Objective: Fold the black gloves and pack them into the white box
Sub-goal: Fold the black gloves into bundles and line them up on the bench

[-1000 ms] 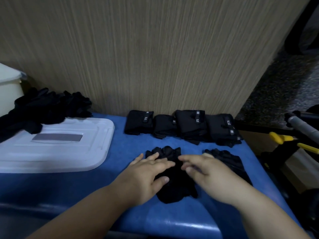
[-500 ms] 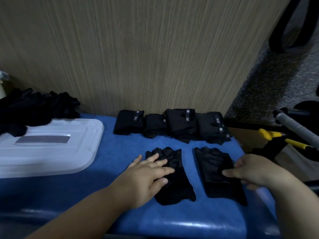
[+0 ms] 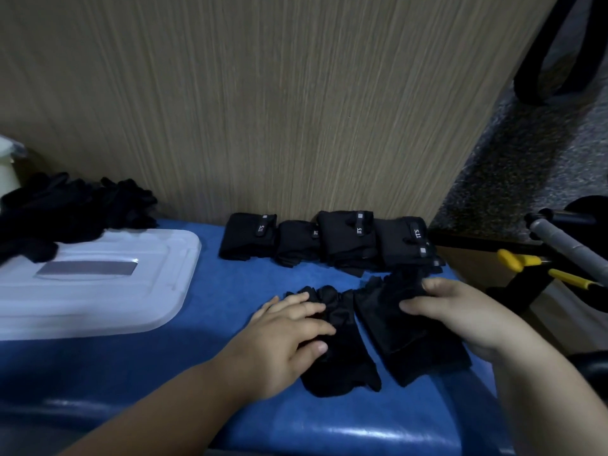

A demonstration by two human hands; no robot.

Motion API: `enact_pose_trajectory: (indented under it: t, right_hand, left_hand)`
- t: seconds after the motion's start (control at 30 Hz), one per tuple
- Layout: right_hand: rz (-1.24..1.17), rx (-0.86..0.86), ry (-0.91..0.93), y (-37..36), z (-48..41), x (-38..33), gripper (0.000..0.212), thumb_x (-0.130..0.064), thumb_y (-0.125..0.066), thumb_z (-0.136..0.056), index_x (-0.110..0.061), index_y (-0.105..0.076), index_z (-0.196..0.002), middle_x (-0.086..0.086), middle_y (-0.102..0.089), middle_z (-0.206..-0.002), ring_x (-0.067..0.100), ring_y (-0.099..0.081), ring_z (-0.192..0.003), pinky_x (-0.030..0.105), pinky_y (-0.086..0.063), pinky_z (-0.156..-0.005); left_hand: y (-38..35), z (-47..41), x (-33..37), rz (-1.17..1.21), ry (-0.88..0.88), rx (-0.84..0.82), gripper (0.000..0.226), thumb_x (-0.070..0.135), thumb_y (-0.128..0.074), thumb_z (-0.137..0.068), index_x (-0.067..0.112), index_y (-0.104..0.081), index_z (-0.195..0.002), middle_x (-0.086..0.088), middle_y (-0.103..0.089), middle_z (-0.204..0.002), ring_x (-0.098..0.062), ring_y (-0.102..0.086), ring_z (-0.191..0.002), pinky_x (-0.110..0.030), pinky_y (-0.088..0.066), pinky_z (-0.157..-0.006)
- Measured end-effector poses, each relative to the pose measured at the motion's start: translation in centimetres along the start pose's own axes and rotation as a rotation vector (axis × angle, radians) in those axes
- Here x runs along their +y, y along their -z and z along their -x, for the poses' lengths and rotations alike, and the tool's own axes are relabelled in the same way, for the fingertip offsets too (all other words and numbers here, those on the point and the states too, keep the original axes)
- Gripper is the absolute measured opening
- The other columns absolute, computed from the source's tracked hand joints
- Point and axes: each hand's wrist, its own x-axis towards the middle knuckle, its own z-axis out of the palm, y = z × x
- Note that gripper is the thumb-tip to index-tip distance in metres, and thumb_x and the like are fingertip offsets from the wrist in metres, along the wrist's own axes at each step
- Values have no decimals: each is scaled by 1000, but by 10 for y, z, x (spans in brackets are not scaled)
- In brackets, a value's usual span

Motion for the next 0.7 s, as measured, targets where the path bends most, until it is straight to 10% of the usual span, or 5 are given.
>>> enact_pose_trajectory:
  t: [0.27, 0.47, 0.7]
  right_hand:
    - [-266, -188, 124, -48, 12, -26, 35, -34, -74, -67, -12, -58, -90, 2, -60, -79, 12, -54, -62, 22, -41, -48]
    - [-19, -56, 142, -52, 3, -18, 10, -15, -64, -89, -10, -61, -97, 3, -62, -83, 8, -56, -66, 22, -45, -54]
    - [544, 141, -8, -42, -13, 6, 37, -49, -69, -80, -25, -55, -104, 0, -63, -93, 17, -64, -80, 38, -56, -78]
  left_hand:
    - [13, -4, 5, 453, 204, 244, 20, 35, -51, -95, 41, -66, -85, 26, -64, -92, 8, -56, -97, -7, -38, -83]
    - [19, -1, 9, 594, 405, 183, 22, 45, -45, -95, 30, -61, -90, 13, -71, -82, 9, -58, -73, -10, -43, -70]
    - [15, -4, 12, 536, 432, 176, 28, 53, -59, -85, 31, -46, -96, 4, -71, -84, -4, -63, -78, -19, -47, -68]
